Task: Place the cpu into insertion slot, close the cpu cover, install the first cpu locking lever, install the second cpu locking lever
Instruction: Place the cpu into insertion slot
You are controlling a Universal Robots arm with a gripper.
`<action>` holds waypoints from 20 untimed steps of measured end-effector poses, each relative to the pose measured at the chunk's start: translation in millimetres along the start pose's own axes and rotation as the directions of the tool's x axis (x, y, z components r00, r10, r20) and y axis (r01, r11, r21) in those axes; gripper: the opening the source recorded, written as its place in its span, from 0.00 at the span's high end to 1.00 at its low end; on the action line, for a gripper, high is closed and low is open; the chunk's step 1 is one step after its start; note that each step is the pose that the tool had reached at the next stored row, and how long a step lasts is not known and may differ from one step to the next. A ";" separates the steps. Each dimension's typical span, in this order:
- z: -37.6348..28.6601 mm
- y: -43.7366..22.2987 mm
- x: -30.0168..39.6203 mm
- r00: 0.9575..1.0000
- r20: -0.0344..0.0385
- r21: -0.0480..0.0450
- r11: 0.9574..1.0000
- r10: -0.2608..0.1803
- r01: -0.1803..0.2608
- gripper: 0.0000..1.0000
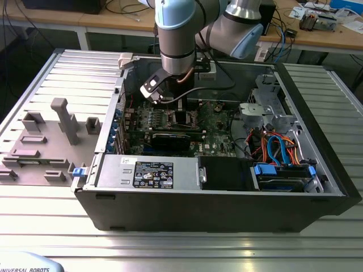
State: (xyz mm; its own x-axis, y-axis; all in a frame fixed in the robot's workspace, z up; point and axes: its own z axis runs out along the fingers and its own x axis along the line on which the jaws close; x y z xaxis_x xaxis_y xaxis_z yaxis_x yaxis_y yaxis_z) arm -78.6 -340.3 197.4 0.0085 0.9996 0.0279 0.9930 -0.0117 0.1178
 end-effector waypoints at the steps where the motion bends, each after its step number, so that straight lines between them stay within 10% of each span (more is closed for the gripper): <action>1: 0.1 -0.1 0.0 1.000 0.000 0.000 1.000 0.000 0.000 0.46; 20: 0.3 0.0 0.1 1.000 0.001 -0.001 1.000 0.005 -0.005 0.39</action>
State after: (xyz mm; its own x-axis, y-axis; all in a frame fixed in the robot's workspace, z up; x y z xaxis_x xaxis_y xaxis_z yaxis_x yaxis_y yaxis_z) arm -78.5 -340.2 197.1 0.0134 0.9995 0.0277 0.9928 -0.0166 0.1183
